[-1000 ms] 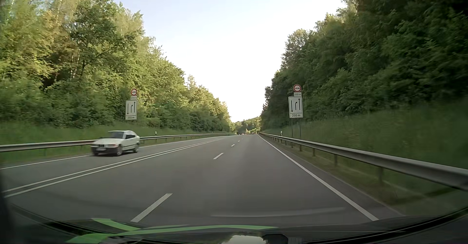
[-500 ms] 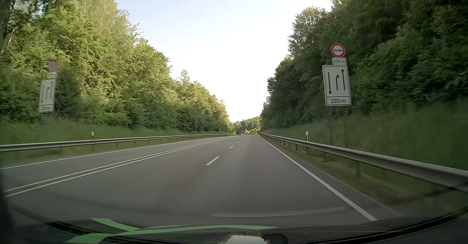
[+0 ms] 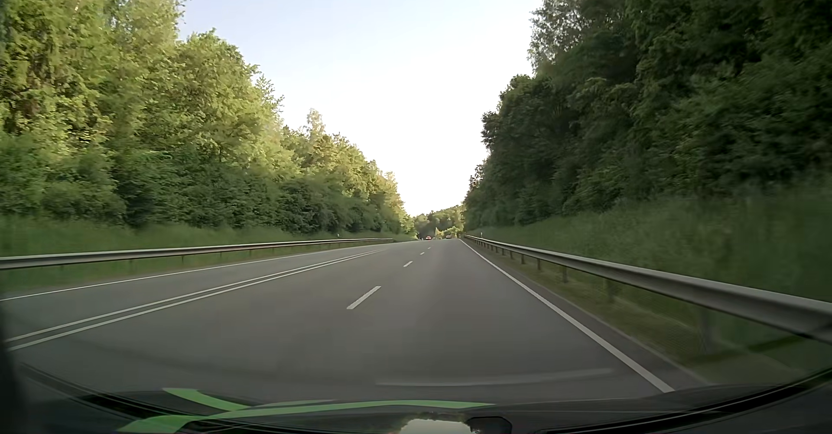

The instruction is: Follow the waypoints while adhering to traffic rules and regulations

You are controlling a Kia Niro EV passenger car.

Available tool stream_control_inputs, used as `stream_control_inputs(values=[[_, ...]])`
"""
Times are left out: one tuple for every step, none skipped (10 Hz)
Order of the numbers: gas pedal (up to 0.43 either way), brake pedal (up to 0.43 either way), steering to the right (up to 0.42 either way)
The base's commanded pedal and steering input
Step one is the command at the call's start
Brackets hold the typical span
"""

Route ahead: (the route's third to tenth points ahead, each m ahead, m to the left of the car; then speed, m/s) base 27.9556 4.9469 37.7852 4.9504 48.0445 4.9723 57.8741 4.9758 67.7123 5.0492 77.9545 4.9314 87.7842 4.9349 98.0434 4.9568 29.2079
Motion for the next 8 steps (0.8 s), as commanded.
stream_control_inputs(values=[[0.378, 0.0, -0.001], [0.39, 0.0, -0.001], [0.39, 0.0, -0.001], [0.37, 0.0, -0.001], [0.35, 0.0, -0.001], [0.339, 0.0, -0.001], [0.339, 0.0, -0.001], [0.339, 0.0, -0.001]])
